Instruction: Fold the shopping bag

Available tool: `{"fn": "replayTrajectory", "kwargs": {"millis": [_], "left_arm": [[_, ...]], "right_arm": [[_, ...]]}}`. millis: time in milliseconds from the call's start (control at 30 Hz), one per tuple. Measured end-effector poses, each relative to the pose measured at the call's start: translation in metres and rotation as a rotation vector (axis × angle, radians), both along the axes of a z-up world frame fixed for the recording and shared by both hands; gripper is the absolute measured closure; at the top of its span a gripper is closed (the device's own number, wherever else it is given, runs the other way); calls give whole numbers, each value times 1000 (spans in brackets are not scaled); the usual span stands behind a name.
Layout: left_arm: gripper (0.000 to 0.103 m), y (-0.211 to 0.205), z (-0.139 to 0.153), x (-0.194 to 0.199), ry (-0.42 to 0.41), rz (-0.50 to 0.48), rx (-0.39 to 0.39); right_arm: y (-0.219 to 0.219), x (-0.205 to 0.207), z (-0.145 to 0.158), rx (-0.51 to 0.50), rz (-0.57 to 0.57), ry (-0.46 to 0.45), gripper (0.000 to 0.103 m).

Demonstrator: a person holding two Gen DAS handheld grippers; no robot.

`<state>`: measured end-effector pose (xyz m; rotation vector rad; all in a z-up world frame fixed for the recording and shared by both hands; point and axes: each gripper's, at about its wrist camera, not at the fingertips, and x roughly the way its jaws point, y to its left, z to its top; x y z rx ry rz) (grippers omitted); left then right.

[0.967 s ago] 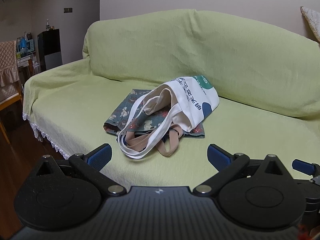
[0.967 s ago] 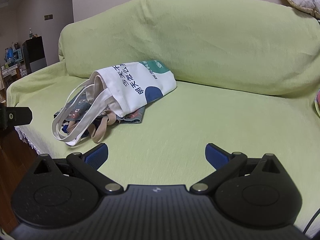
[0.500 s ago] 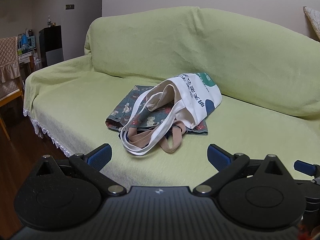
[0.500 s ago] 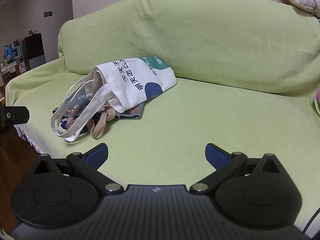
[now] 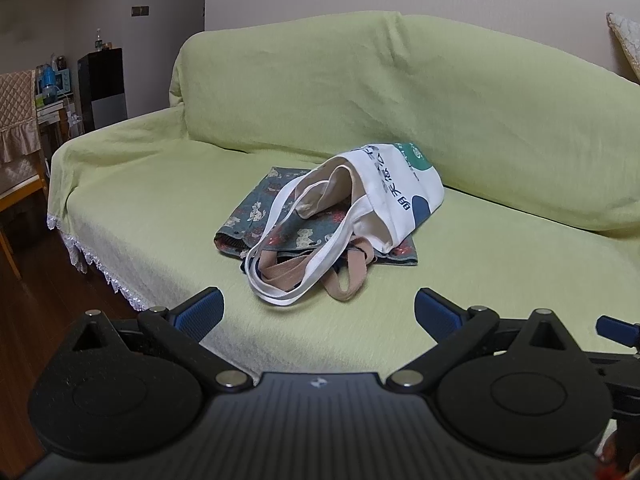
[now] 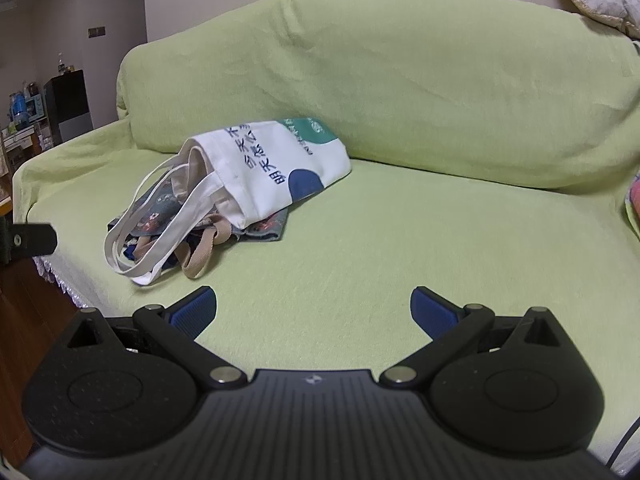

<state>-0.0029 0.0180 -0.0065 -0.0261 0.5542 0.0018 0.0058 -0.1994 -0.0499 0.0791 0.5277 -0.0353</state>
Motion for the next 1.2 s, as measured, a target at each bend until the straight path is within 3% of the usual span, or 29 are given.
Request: {"fn": "replayTrajectory", "kwargs": {"millis": [233,400,533,800,933,1033,1200], "left_arm": [[1,11,-2,2,19,11,-12],[1,18,-6,-1,-30,39,4],[1,25,-12,10,-3,60,5],[1,26,-35,60,39,54,97],[1,36,-48,102,57,86,114],[2,44,-59,134,74,85,116],[2,45,-67,187,67,48,149]], "right_arm": [[1,-6,10,-30,-14,-47,0],[-8,-18,23,21,-13,-190,1],[-3,-21,29,-43,-12,-293,0],[15,23,2,-141,69,-88,1],[26,54,-20,-168,109,-40,2],[38,82,-34,-226,124,-31,8],[59,138,-49,-297,180,-61,37]]}}
